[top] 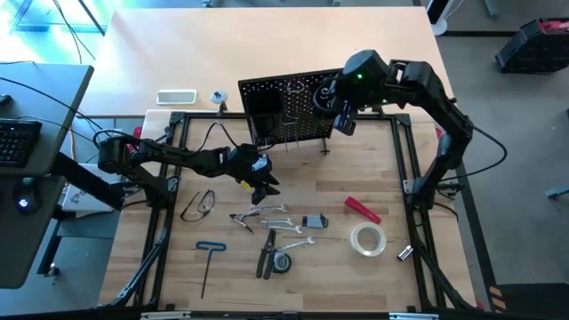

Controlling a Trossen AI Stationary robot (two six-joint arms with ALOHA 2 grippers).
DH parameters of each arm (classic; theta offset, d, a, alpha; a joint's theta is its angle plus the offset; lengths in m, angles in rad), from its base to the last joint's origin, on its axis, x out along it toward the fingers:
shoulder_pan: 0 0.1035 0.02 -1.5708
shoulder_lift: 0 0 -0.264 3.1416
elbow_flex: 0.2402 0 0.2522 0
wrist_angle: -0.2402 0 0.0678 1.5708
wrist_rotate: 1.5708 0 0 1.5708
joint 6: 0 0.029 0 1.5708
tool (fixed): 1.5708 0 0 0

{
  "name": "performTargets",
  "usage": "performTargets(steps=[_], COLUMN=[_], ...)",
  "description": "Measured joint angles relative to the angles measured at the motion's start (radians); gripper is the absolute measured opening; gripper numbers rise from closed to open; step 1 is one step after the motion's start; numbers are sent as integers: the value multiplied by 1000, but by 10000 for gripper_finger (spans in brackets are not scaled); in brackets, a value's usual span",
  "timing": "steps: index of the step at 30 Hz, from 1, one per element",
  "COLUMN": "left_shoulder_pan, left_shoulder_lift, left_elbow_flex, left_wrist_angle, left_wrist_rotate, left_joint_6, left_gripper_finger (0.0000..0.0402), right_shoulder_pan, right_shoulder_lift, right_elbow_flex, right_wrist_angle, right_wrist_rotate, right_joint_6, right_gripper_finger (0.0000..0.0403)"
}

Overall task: Hang tools onto peg board
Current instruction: Put the right silver socket into the black bin on the pegboard

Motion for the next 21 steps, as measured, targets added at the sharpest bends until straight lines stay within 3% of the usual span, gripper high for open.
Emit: performTargets(steps=[21], left_shoulder_pan=[0], left_shoulder_lift=[0], left_elbow_flex=[0], left_wrist_angle=[-1], left_wrist_rotate=[5], left_joint_6=[-7], left_gripper_finger=[193], right_shoulder_pan=[0], right_shoulder_lift=[-50], right_elbow_flex=[-2], right_wrist_angle=[49], right_wrist_rotate=[-9], right_joint_6=[-9], right_gripper_finger=[115])
